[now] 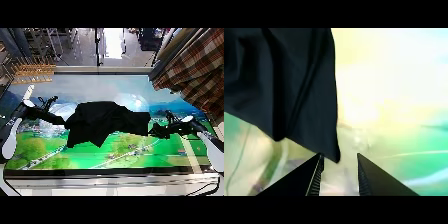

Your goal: Fold the clothes and pants, and hang the long-sleeved shirts on hangers.

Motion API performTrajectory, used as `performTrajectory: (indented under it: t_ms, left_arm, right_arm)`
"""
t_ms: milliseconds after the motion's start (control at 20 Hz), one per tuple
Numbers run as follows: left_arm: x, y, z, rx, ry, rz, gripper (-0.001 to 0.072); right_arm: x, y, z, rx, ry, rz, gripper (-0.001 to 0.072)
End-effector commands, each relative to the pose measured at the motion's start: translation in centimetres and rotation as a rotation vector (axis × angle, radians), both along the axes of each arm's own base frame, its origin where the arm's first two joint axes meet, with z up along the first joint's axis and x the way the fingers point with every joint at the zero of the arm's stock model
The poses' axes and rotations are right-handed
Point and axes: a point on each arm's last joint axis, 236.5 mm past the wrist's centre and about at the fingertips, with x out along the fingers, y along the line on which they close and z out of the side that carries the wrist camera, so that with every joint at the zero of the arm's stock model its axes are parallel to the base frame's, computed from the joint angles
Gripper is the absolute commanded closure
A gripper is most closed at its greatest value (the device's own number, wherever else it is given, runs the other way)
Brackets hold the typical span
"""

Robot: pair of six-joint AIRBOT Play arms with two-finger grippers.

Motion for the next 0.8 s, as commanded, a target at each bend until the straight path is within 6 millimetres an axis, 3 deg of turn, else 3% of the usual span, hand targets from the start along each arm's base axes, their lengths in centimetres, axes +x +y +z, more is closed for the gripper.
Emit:
performTrajectory:
  t_ms: [0,100,150,200,350,500,550,650,750]
  left_arm:
    - [-0.3,0.0,0.0,-0.005,0.009,-0.005,0.0698]
    - [-0.3,-0.1,0.0,-0.006,0.01,-0.006,0.0699]
    - [-0.4,-0.1,0.1,-0.009,0.013,-0.008,0.0699]
    - [-0.7,-0.4,0.3,-0.026,0.024,-0.015,0.0699]
    - [-2.2,-1.8,1.5,-0.1,0.075,-0.053,0.0703]
    - [-3.5,-3.2,4.7,-0.198,0.096,-0.094,0.0705]
    - [-3.7,-3.5,6.9,-0.243,0.078,-0.108,0.0705]
    - [-3.3,-4.3,15.4,-0.437,-0.022,-0.116,0.0705]
    - [-1.6,-3.4,28.4,-0.749,-0.236,-0.041,0.0705]
  right_arm:
    - [1.0,0.3,-1.1,-0.001,-0.01,-0.031,0.0396]
    - [0.6,1.3,-1.2,0.014,-0.008,0.006,0.0519]
    - [0.3,1.8,-1.1,0.019,-0.011,0.034,0.0624]
    - [0.0,2.2,-1.0,0.029,-0.004,0.054,0.0671]
    - [-1.3,3.0,0.5,0.065,0.003,0.121,0.0698]
    - [-1.4,3.2,4.9,0.047,-0.093,0.174,0.0698]
    - [-1.5,3.2,7.2,0.031,-0.145,0.193,0.0699]
    - [-2.1,3.6,13.1,0.006,-0.261,0.274,0.0699]
    - [-1.5,2.7,21.1,-0.055,-0.438,0.285,0.07]
